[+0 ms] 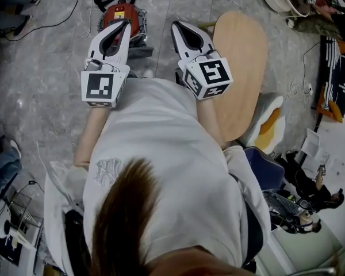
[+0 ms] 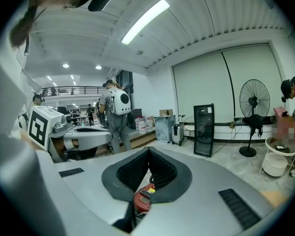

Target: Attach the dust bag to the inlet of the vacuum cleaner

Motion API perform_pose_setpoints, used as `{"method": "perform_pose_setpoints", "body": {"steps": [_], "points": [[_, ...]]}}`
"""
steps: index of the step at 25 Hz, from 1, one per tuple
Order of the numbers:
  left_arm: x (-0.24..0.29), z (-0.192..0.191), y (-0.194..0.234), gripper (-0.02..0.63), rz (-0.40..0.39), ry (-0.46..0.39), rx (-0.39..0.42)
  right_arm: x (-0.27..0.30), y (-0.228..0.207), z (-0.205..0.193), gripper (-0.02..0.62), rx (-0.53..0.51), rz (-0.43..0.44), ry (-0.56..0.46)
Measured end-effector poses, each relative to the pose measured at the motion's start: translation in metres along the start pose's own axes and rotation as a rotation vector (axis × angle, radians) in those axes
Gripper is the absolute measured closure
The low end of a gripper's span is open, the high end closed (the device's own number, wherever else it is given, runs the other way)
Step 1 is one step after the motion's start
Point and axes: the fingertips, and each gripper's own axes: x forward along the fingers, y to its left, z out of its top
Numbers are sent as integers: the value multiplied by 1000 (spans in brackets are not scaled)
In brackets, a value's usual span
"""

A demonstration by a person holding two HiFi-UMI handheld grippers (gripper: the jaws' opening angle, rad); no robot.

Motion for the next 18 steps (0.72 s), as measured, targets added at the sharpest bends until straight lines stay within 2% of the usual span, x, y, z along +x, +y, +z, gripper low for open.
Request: {"method": "perform_pose_setpoints", "body": {"steps": [18], "points": [[1, -2, -13, 588, -30, 11, -17, 3, -3, 6, 594, -25, 7, -5]]}}
